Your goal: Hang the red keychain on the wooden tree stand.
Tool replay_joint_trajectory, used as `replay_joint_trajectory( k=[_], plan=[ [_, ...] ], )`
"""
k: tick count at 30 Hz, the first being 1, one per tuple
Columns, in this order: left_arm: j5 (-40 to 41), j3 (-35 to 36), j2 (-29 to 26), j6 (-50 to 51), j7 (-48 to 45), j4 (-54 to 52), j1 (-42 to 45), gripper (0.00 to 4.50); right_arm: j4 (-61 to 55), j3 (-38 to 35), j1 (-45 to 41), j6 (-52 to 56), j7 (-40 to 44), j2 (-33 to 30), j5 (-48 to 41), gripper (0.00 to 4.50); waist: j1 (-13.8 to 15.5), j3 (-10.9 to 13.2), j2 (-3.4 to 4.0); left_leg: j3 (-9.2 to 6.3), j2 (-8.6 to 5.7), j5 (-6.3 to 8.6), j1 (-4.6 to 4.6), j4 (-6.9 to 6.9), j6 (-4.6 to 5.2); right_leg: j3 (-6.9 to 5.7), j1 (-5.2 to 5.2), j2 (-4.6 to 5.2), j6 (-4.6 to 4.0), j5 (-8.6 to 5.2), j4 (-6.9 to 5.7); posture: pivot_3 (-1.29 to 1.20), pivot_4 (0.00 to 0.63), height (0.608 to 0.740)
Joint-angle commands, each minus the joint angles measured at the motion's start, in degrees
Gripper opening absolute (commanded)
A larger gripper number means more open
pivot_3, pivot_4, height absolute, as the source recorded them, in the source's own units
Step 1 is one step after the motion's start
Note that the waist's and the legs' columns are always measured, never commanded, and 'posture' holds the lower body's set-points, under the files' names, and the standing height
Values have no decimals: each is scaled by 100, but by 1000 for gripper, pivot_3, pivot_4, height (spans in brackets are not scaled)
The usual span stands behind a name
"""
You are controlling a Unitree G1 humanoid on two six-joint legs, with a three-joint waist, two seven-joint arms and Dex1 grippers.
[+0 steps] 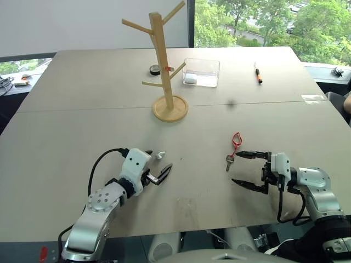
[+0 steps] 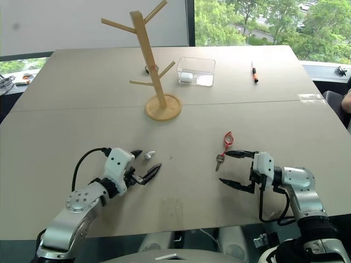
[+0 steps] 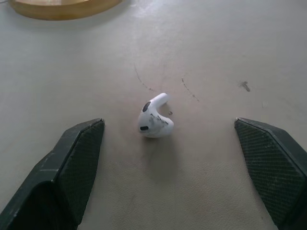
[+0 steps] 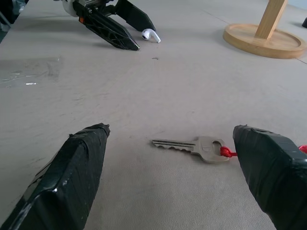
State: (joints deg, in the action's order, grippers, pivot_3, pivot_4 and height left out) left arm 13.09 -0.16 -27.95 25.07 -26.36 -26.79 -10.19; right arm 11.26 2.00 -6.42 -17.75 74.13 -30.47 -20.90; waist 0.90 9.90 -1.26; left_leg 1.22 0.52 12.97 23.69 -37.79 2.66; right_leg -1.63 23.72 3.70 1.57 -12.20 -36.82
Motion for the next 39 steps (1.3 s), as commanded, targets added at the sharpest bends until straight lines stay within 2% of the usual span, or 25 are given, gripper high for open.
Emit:
replay_joint_trajectory(
  k=[1,9,11,12,18,20,22,26,31,39],
  plan=[
    [-77,-131,76,147,62,39,110,4500,-154,-114,-31,13,-96,-12,-110,4421,1,0,1,0,0,0,0,0,0,0,0,0,-1,0,0,0,150,740],
    [-118,-220,199,304,90,96,135,4500,-191,-152,-14,67,-134,-79,-122,4421,1,-2,4,0,0,0,0,0,0,0,0,0,-2,1,0,0,150,740],
    [-53,-181,214,335,65,84,97,3976,-182,-160,-26,88,-134,-91,-123,4500,1,-2,4,0,0,0,-1,0,0,1,0,0,-1,1,0,0,150,740],
    [-22,-161,222,357,57,78,85,3855,-176,-164,-37,103,-136,-93,-124,4500,1,-3,4,0,0,0,-1,0,0,1,0,0,-2,1,0,0,150,740],
    [220,-31,236,563,-32,12,-9,929,-157,-177,-110,228,-175,-107,-122,4500,0,-4,7,0,0,0,-1,0,0,0,0,3,1,-1,0,0,150,740],
    [198,-17,242,565,13,20,28,247,-152,-170,-129,239,-186,-97,-116,4500,1,-5,8,0,-1,0,-1,0,0,0,0,4,1,-1,0,0,150,740],
    [182,46,312,567,126,51,127,247,-148,-163,-149,246,-198,-83,-108,4500,2,-5,8,1,-1,0,-1,0,0,0,0,4,1,-1,0,0,150,740],
    [29,715,798,399,1031,500,756,247,-157,-166,-207,239,-264,-43,-108,4500,13,-4,6,-3,-2,0,1,-2,1,-5,-1,1,3,-1,0,0,150,740],
    [-248,2469,1213,51,3201,1710,1975,247,-253,-182,-284,258,-383,-13,-117,4500,-17,1,-5,-13,1,-1,3,-2,1,-12,0,-12,22,16,-1,0,150,740],
    [-411,4079,1302,-389,5111,2678,2482,247,-322,-164,-320,325,-504,-19,-98,4500,-3,1,-11,-2,-8,1,5,0,2,-5,-1,6,23,19,3,0,150,740]
  ],
)
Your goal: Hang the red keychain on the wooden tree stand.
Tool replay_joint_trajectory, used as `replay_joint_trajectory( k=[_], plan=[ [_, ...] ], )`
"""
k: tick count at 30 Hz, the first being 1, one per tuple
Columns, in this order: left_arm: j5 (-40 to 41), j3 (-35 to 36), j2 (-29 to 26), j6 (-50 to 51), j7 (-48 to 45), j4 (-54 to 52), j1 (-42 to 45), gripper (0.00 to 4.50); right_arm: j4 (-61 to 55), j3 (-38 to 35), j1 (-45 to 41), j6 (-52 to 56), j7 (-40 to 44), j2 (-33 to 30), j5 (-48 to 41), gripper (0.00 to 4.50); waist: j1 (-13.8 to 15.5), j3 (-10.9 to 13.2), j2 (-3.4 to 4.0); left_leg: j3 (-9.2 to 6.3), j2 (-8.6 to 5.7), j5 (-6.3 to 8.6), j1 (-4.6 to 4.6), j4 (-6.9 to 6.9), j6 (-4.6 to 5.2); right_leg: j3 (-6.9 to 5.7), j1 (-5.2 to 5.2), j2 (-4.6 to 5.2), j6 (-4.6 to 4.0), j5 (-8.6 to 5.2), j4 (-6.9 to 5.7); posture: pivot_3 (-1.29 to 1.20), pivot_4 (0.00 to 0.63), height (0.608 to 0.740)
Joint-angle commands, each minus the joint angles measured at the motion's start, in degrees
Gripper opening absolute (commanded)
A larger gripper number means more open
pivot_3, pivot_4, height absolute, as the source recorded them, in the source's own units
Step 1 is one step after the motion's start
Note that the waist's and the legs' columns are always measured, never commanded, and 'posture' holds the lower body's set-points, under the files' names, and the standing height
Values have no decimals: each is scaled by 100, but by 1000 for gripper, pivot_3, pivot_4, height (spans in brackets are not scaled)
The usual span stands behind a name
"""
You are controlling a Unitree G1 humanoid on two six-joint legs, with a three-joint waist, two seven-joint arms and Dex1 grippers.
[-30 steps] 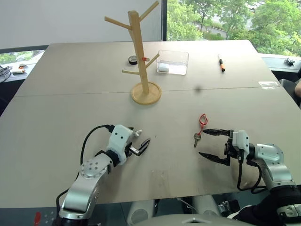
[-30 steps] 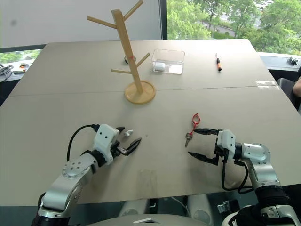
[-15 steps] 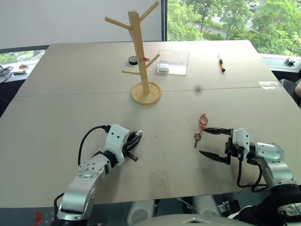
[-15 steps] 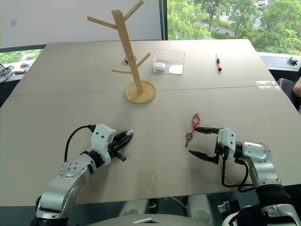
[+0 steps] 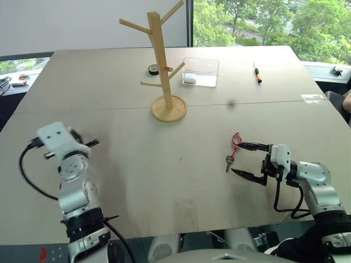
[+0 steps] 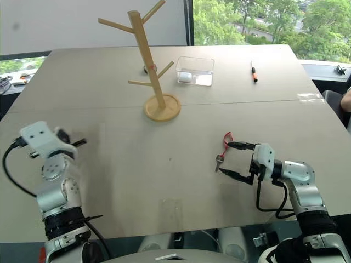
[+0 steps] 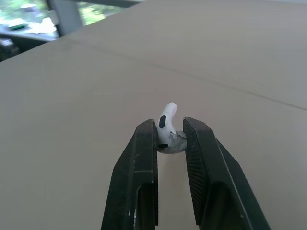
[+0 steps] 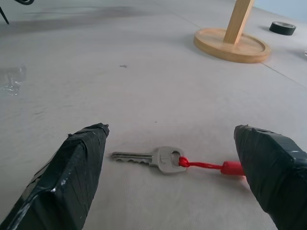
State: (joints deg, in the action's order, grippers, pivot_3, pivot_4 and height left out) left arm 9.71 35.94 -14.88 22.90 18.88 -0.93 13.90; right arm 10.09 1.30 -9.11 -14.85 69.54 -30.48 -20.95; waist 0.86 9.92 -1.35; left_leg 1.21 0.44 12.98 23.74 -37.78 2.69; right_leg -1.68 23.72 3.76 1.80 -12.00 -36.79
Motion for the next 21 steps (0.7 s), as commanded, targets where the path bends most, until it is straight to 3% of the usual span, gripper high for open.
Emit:
replay_joint_trajectory(
  k=[1,9,17,19,21],
  plan=[
    [-25,621,23,-170,758,149,83,247,-216,-90,-50,42,-54,-19,-92,4500,1,-2,-4,-2,0,0,0,0,0,-2,0,1,0,0,-1,0,150,740],
    [135,939,-24,-235,971,357,31,247,-209,-68,-97,87,-65,-22,-65,4500,21,-7,-13,-5,-2,0,-1,-1,-2,-8,-1,24,-1,1,-3,0,150,740],
    [146,534,-133,-354,440,21,-110,3991,-263,-102,-116,222,-103,-56,-105,4500,8,-7,-14,-4,-2,0,-1,-1,-2,-7,-1,25,-2,1,-3,0,150,740],
    [165,269,-94,-327,143,-457,-342,4468,-576,-212,-6,556,-232,-115,-287,4500,7,-7,-14,-4,-2,0,0,-1,-2,-7,0,26,-2,1,-3,0,150,740],
    [312,-147,-18,-384,-375,-1104,-659,4468,-1120,-342,116,1214,-554,-236,-495,4500,9,-7,-14,-4,-2,0,2,-1,-3,-4,0,31,-3,1,-3,0,150,740]
  ],
)
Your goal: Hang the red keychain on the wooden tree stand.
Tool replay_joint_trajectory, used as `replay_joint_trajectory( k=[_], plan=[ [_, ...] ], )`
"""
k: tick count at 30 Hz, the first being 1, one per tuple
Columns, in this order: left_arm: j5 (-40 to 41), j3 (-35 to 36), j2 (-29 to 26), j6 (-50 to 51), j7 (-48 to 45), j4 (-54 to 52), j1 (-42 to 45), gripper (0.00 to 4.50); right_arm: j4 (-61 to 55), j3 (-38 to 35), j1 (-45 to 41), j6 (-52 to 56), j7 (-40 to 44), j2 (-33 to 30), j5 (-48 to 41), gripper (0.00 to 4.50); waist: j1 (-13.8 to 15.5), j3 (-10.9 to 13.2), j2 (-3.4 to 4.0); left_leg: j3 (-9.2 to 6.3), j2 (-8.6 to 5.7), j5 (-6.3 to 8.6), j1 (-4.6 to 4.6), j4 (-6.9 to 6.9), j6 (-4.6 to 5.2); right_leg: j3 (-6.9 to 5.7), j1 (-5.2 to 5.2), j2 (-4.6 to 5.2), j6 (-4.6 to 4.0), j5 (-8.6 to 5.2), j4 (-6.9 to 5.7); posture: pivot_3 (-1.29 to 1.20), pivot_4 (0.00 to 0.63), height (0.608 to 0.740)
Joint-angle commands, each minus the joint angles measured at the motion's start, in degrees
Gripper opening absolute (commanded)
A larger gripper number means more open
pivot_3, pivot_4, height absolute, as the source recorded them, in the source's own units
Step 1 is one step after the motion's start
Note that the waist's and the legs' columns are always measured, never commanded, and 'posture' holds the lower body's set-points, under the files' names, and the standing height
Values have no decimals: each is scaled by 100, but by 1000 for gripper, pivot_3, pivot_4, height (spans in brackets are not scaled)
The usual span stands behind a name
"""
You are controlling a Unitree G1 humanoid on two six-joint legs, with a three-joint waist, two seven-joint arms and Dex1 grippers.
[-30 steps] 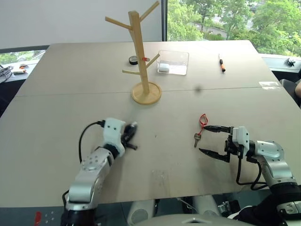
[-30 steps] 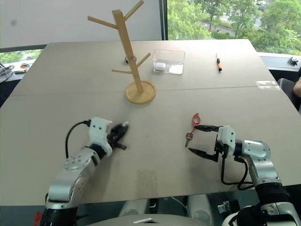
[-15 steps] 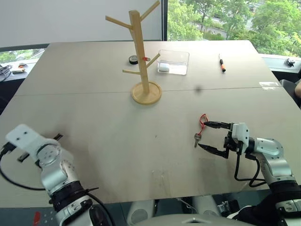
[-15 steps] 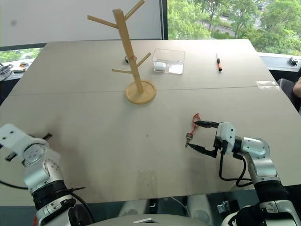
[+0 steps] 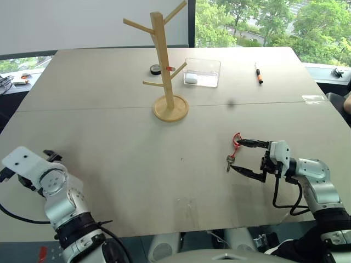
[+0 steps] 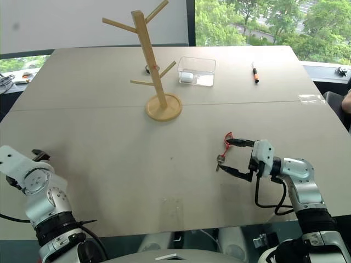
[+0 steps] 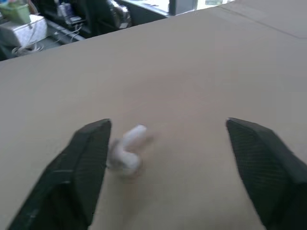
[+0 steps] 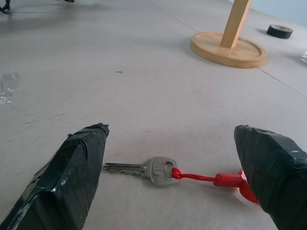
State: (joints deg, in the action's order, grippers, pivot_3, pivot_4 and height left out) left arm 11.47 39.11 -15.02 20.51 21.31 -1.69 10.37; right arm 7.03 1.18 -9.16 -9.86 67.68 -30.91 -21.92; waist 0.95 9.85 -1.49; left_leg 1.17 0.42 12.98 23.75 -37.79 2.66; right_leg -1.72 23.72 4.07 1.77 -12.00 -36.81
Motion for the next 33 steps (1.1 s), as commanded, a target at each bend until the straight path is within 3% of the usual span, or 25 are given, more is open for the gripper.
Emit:
replay_joint_trajectory(
  k=[1,6,10,13,16,24,30,33],
  plan=[
    [187,-686,4,-183,-885,-1291,-449,4468,-1084,-390,155,1074,-575,-248,-501,4500,2,0,1,-1,0,0,2,0,0,2,0,3,-1,0,0,0,150,740],
    [615,-1935,-112,-415,-2495,-2540,-1227,4468,-3015,-725,103,3647,-2389,-498,-1318,4500,-2,0,3,-1,4,16,3,2,-28,19,2,23,-29,-14,1,0,150,740],
    [825,-2741,-363,-724,-3709,-2937,-1841,4468,-4032,-717,-535,5846,-4112,-461,-1659,4500,-34,-1,7,11,10,17,1,22,-29,22,12,24,-31,-16,6,0,150,740],
    [946,-3311,-787,-1399,-5093,-2888,-2443,4468,-4645,-593,-1661,8207,-5718,168,-1489,4500,-65,0,10,21,11,7,9,36,-14,21,37,25,-33,-16,7,0,150,740],
    [1127,-3491,-1006,-1757,-5842,-2661,-2717,4468,-4631,-947,-2374,9937,-6401,1099,-1267,4500,-53,0,15,24,16,0,17,44,-4,18,51,23,-43,-21,4,0,150,740],
    [774,-3553,-1330,-2661,-6606,-1799,-2462,4468,-3851,-1536,-2643,10236,-8499,2375,-1591,4500,-23,3,26,22,6,-2,57,36,2,-8,73,40,-42,-21,8,0,150,740],
    [724,-3660,-1235,-2701,-6585,-1664,-2233,4468,-3609,-1727,-2508,10236,-9550,2442,-2414,4500,-67,3,26,22,7,-4,82,34,4,-25,99,-7,-15,-6,-2,0,150,740],
    [697,-3698,-1218,-2737,-6558,-1637,-2192,4468,-3474,-1713,-2393,10236,-10043,2282,-3329,4500,-148,3,26,22,6,-4,82,34,5,-26,99,-11,-12,-7,-2,0,150,740]
  ],
)
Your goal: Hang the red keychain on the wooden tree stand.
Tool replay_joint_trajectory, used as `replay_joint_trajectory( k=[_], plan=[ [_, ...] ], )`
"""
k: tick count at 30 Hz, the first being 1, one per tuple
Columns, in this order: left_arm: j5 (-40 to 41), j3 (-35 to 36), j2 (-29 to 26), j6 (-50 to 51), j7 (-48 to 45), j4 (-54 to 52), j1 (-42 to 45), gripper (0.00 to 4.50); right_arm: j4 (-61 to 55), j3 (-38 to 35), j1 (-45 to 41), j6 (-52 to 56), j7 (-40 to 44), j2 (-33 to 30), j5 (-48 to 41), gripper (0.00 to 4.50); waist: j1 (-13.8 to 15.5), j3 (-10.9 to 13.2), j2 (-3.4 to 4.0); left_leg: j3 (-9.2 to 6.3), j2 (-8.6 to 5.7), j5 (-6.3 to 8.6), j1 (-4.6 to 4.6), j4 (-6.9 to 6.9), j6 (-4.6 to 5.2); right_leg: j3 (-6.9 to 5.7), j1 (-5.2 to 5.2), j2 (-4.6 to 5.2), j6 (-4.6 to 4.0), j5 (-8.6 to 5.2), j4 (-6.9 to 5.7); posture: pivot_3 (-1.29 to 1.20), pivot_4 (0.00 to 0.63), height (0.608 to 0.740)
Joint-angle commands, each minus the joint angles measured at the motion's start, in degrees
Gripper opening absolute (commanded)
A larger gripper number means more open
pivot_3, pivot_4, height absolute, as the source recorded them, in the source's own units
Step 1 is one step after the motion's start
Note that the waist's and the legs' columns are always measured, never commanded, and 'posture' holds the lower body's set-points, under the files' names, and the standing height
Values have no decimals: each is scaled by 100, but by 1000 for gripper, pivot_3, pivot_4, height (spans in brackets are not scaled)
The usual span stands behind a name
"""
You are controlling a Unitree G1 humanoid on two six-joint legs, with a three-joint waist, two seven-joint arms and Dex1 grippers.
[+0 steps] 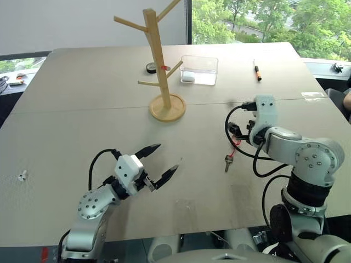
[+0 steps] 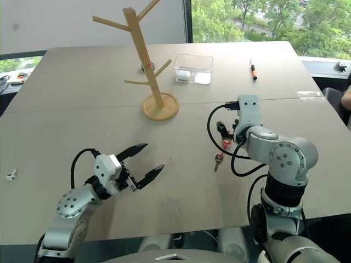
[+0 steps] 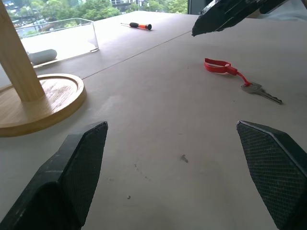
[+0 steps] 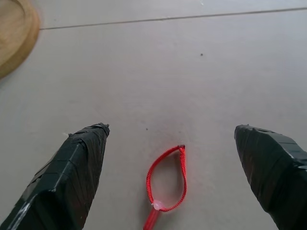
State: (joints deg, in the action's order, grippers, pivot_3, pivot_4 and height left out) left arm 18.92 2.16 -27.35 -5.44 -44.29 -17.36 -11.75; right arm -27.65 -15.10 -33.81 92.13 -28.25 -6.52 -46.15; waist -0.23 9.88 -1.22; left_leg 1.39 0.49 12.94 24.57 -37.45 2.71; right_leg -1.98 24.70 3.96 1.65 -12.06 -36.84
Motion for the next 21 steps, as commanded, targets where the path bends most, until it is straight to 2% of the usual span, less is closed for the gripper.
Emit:
replay_joint_trajectory(
  k=[1,7,10,21],
  plan=[
    [-56,-12,22,-145,13,-63,33,4468,43,-56,117,37,-582,-274,-1262,4500,-37,0,0,-2,1,0,0,0,0,-1,-1,-2,1,0,0,0,150,740],
    [-82,-33,86,-136,99,-87,67,4468,391,142,410,37,-1432,-1059,-3161,4500,-57,0,-1,-2,1,0,0,0,1,4,-3,-5,2,-1,1,0,150,740],
    [-119,-68,135,-136,159,-130,55,4468,548,303,448,37,-1875,-1201,-3720,4500,-62,0,0,-1,5,0,-2,0,1,8,-2,-14,3,-1,0,0,150,740],
    [-156,-83,192,-88,278,-298,-26,4468,1019,2024,438,-1593,-3380,-2007,-5611,4500,-61,-2,-3,0,11,0,-2,-2,1,16,-3,-24,4,-1,1,0,150,740]
  ],
)
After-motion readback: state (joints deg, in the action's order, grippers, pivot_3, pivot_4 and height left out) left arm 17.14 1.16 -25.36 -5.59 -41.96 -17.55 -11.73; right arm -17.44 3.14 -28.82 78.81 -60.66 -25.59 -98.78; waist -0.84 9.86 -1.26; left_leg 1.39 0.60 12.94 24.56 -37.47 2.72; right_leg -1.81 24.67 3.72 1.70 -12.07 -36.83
